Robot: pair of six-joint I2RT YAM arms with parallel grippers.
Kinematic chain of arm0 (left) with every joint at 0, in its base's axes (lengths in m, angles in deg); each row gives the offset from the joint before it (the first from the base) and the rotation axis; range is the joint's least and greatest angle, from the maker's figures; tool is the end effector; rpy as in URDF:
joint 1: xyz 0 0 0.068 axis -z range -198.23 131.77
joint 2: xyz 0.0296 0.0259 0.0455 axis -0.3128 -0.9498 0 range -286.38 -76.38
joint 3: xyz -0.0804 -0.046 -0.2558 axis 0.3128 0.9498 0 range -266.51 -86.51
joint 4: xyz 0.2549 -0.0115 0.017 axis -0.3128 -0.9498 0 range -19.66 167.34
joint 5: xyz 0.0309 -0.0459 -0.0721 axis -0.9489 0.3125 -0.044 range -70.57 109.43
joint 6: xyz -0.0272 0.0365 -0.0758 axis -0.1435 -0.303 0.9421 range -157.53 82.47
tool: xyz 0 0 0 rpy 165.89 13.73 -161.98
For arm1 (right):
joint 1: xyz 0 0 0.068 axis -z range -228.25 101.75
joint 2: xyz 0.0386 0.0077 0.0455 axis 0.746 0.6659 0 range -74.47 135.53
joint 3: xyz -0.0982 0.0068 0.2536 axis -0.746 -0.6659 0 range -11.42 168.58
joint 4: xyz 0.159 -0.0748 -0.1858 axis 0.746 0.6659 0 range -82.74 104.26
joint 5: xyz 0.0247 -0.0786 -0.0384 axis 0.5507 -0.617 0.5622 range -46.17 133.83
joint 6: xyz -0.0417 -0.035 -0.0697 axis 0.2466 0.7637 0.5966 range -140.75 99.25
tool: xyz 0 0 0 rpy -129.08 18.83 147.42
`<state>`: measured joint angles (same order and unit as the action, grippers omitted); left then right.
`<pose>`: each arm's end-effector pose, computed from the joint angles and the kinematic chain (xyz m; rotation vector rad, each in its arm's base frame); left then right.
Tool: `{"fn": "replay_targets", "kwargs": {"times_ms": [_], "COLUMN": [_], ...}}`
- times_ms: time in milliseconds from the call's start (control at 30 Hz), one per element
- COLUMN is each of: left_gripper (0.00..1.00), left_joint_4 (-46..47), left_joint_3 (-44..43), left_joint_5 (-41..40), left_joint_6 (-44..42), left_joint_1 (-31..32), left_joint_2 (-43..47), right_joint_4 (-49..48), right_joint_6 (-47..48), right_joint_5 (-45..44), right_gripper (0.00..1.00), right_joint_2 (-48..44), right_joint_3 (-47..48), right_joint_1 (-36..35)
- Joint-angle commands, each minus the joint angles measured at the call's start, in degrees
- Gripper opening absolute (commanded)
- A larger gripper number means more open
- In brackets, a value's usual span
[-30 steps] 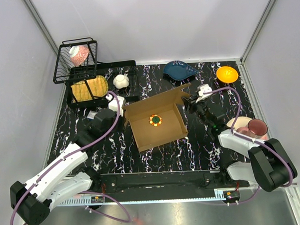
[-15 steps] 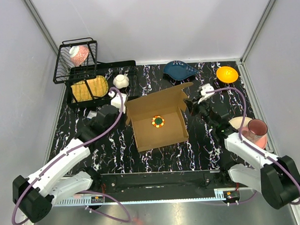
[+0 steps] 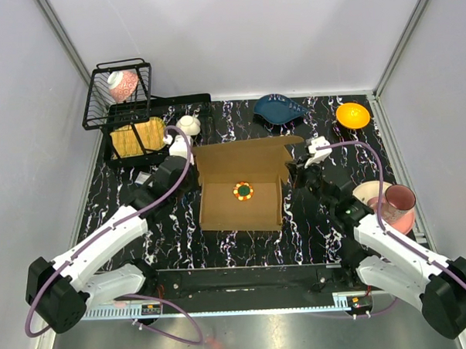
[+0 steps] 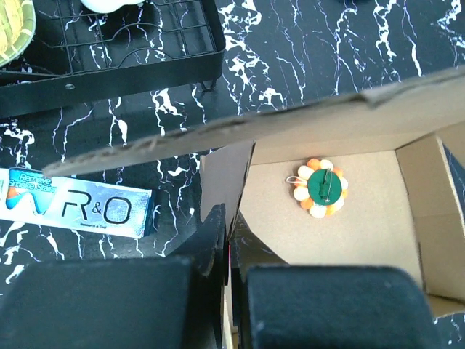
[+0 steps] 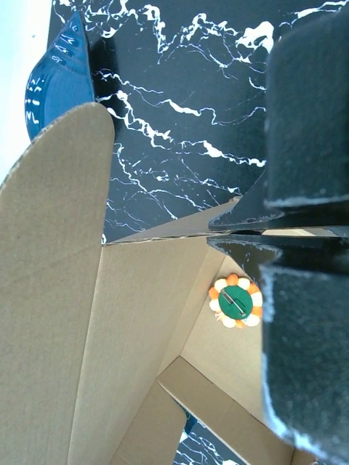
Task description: Fold the paper box
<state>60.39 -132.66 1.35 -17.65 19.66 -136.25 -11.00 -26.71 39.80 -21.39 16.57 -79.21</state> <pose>0.2217 -0.1417 0.2668 0.1395 2.0848 -0.2824 0.2214 0.1265 0.2587 -0.3175 1.6778 0.4226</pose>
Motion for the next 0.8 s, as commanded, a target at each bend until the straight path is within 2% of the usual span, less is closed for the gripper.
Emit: {"fn": "replay_targets", "kwargs": {"times_ms": [0,233,367,767], "left_gripper": [0.00,0.00,0.00,0.00], "left_joint_4": [4.8,9.4,10.6,14.3], "left_joint_3": [-0.1,3.0,4.1,9.7], "left_joint_5": [-3.5,-5.3,-3.2,3.0], "left_joint_6": [10.3,20.7,26.3,33.0], "left_joint_1": [0.3,0.3,0.3,0.4], "left_joint_2": [-0.4,2.2,1.8,2.5], "right_joint_4": [5.9,9.1,9.4,14.0], "right_joint_6": [-5.3,-7.3,-8.4,-15.0], "right_joint_5": [-3.8,-6.7,-7.4,-7.5], "right_gripper": [0.00,0.00,0.00,0.00], "right_joint_2": [-1.1,-2.4,-2.2,0.3], "right_joint_3": [0.4,0.3,0.3,2.6], "right_joint_1": [-3.6,-5.2,-5.6,-7.2]}}
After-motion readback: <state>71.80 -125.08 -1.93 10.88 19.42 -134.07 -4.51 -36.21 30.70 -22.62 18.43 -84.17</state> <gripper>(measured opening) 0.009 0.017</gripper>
